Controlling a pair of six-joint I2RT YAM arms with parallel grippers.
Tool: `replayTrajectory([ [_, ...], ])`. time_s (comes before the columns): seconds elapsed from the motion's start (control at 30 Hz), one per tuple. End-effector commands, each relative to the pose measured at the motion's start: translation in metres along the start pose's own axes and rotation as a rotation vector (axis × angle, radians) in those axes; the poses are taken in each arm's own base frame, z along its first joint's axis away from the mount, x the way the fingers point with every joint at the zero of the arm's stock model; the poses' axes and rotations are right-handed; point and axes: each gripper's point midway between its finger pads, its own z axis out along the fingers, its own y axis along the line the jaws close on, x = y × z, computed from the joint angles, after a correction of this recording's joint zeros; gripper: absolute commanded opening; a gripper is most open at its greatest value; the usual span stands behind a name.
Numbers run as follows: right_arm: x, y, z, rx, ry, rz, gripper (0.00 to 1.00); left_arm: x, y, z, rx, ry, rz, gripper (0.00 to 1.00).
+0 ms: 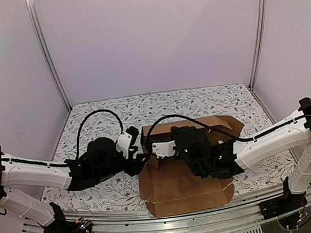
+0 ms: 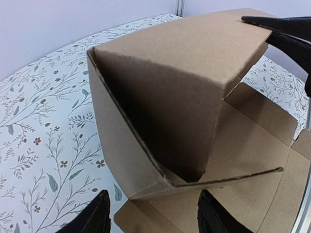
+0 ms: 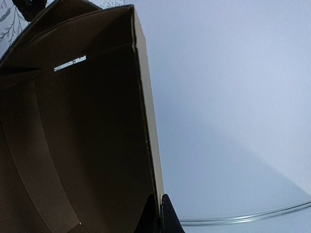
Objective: Fold the paper box
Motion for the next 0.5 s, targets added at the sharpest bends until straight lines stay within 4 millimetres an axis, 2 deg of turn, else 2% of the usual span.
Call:
replayTrajectory([
  [0.0,-0.008,0.005,0.004,0.001,-0.002,-0.011,0.0,-0.011,0.001,0.006,-0.01,-0.042,0.017,0.6],
  [0.23,-0.005,0.005,0.014,0.003,0.017,-0.009,0.0,-0.011,0.013,0.012,-0.043,-0.071,0.0,0.6],
  [0.47,0.004,0.017,0.025,-0.015,0.039,-0.034,0.0,-0.011,0.025,0.019,-0.064,-0.109,-0.047,0.61],
])
